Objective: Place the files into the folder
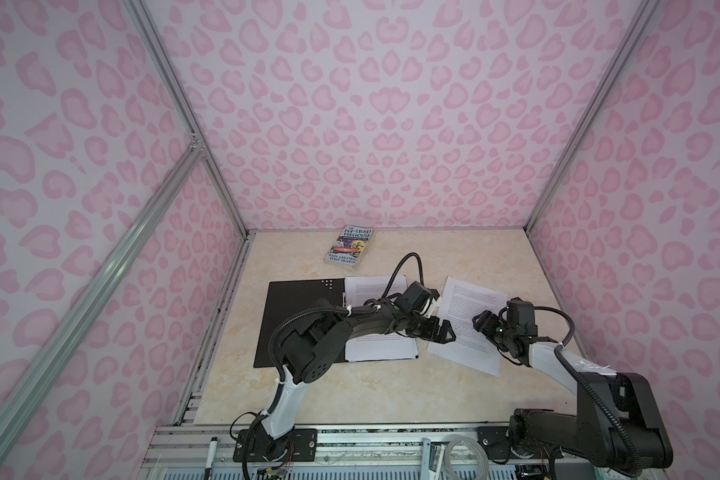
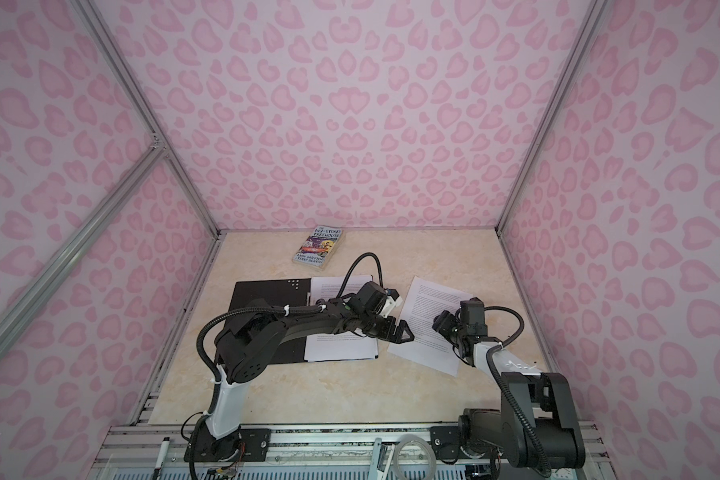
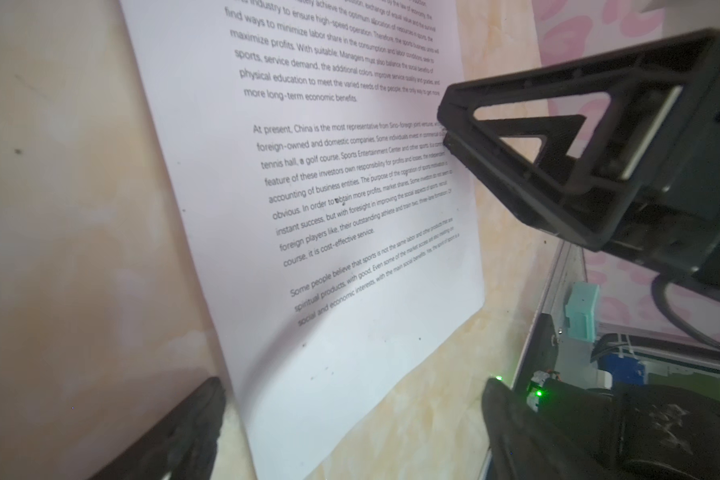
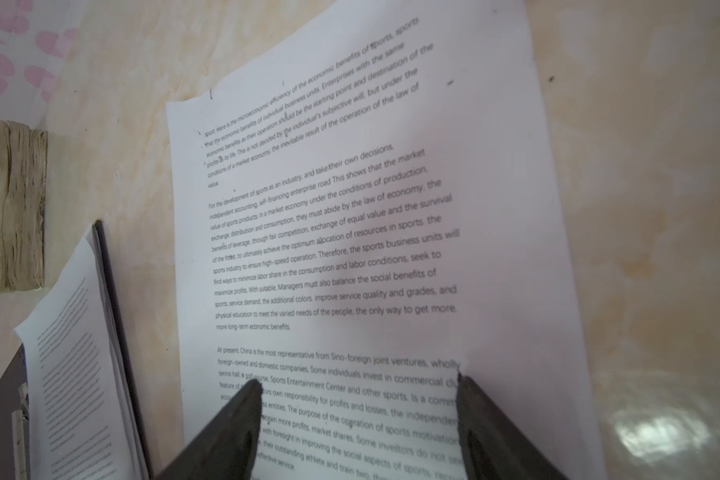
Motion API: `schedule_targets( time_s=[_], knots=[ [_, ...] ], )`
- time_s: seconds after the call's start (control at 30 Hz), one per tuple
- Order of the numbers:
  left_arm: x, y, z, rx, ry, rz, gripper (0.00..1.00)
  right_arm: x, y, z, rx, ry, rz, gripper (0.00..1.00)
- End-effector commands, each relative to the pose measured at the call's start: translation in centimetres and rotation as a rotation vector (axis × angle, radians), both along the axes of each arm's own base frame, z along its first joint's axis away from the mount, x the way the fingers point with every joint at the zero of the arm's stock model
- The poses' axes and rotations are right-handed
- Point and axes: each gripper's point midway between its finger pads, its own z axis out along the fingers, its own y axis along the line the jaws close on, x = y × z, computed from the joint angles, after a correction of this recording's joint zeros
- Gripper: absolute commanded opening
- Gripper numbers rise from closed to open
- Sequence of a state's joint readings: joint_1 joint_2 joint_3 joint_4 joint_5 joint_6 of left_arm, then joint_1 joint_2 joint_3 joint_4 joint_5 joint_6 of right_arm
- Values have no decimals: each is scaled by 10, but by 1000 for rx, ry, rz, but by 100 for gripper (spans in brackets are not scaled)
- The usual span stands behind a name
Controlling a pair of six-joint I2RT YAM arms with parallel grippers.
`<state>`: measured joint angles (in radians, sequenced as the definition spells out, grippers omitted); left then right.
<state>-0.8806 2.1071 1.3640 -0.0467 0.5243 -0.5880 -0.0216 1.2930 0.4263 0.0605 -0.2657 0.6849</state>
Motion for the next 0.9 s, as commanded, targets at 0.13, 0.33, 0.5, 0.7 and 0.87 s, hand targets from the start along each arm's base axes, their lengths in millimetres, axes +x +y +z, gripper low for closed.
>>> schedule_targets(
  time_s=[0.13,0.33,0.5,0.7,0.87],
  knots=[
    [-11,3,-2,-118,174,18,98,-14,5,-12,29,68,0,74],
    [-11,-8,20,-257,187,-4,99,-13,7,-12,37,65,7,74],
    [-12,-10,26,-284,171,-16,98,-13,8,-12,39,62,10,74],
    [-11,-13,22,-270,172,-6,80,-12,9,-12,47,62,12,74],
    [-9,-14,18,-258,184,4,59,-11,9,-10,48,56,14,74]
  ],
)
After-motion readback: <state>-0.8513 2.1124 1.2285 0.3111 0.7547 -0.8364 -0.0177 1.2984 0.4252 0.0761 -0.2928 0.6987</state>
